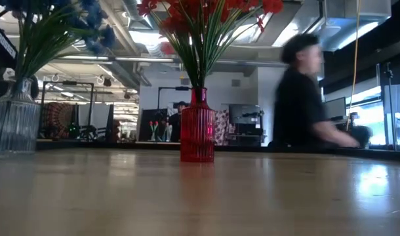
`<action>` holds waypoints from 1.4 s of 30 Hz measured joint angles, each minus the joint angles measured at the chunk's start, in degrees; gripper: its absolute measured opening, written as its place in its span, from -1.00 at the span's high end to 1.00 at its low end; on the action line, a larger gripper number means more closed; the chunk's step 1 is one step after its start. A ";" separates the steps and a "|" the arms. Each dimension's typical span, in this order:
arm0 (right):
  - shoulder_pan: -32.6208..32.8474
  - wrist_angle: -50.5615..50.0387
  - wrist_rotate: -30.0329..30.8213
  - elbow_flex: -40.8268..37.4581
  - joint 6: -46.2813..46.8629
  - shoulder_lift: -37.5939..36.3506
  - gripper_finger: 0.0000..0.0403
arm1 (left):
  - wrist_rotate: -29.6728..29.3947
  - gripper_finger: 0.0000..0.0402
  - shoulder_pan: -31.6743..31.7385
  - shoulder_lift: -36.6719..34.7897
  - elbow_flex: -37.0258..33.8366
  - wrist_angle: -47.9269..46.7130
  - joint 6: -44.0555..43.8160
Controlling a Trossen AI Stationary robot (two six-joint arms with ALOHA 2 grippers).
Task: Sort flowers into vase by color
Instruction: Put the blue flowers into the transparent vase
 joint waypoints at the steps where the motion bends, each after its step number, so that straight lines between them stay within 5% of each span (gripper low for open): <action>1: 0.00 -0.02 -0.30 0.00 0.00 0.00 -0.17 | -0.68 1.00 0.00 0.47 -0.10 0.03 -0.73; 17: 0.02 0.02 -1.83 0.00 0.00 0.00 -0.17 | -22.31 1.00 0.00 2.20 -2.25 0.20 -17.62; 27: 0.07 -0.04 -6.26 0.00 0.00 0.00 -0.17 | -23.73 1.00 0.00 3.71 -3.91 -1.53 -32.68; 37: 0.07 -0.57 -11.78 0.00 0.00 0.00 -0.17 | -17.54 1.00 -0.02 5.28 -4.06 -1.51 -32.77; 42: 0.05 -1.79 -13.34 0.00 -0.37 0.00 -0.18 | -16.70 0.84 -0.02 5.26 -4.06 1.13 -31.09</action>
